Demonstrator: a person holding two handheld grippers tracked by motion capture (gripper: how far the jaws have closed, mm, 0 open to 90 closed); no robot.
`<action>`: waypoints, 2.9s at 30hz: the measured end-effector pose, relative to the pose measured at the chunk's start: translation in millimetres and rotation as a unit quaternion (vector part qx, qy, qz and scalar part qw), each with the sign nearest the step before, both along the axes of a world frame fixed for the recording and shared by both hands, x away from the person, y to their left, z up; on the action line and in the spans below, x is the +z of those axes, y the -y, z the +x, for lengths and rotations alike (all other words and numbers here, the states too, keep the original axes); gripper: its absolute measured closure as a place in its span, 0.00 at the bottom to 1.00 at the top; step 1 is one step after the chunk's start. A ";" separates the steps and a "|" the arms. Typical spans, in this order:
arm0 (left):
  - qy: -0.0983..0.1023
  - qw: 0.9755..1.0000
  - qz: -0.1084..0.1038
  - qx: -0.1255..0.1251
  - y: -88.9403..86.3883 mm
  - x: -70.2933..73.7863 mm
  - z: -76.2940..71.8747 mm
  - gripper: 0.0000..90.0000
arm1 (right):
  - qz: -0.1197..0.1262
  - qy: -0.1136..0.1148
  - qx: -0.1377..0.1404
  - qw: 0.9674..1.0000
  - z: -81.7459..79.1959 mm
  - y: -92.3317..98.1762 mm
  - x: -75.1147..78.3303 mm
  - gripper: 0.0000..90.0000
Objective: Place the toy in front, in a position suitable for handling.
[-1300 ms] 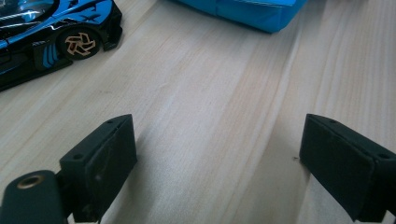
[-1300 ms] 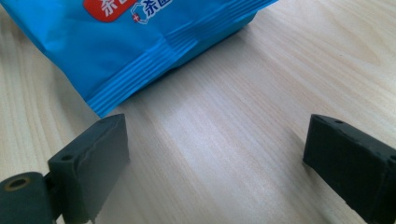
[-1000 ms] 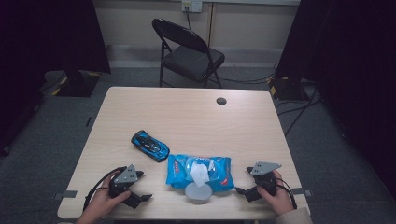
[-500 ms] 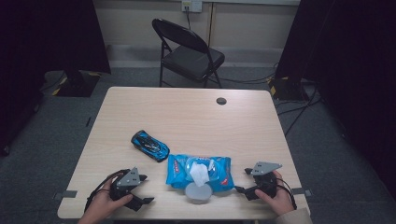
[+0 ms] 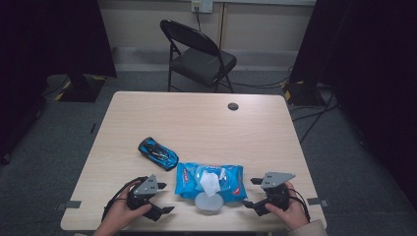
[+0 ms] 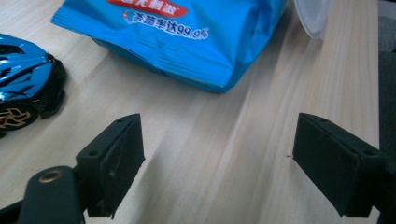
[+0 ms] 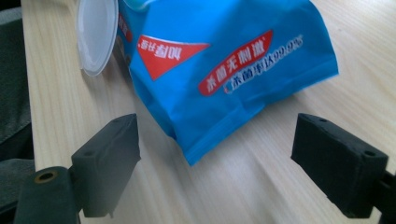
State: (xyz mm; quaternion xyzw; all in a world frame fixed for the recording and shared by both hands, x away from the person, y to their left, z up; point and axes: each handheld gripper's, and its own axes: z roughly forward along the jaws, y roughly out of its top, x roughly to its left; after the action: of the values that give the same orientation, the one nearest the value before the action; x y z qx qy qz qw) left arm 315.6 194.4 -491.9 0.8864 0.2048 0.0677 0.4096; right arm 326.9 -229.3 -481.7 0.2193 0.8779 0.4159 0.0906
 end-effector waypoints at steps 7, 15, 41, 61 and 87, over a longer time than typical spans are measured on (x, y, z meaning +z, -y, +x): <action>0.001 1.000 -0.014 -0.020 17.1 3.7 5.2 0.21 | 0.004 0.003 -0.004 1.000 1.9 -1.7 -0.9 0.16; 0.011 0.999 -0.012 -0.046 37.5 8.4 6.8 0.17 | -0.024 0.004 -0.008 1.000 1.4 -7.6 -2.5 0.22; -0.030 0.997 0.035 -0.062 46.4 -0.5 11.4 0.26 | -0.023 0.017 -0.044 0.999 7.9 -13.5 -2.4 0.19; -0.034 0.993 0.022 -0.107 118.8 -5.8 38.8 0.26 | -0.041 0.019 -0.153 0.987 65.0 43.6 0.7 0.23; -0.025 0.995 0.023 -0.096 92.2 -3.4 20.0 0.20 | -0.016 0.009 -0.103 0.994 -2.8 -6.0 10.7 0.16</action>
State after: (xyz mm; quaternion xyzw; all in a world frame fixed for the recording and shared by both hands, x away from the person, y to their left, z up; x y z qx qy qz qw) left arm 335.6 102.2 -495.3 0.9127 0.1276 0.0105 0.3881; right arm 324.1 -223.3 -471.1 0.3037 0.8562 0.3921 0.1446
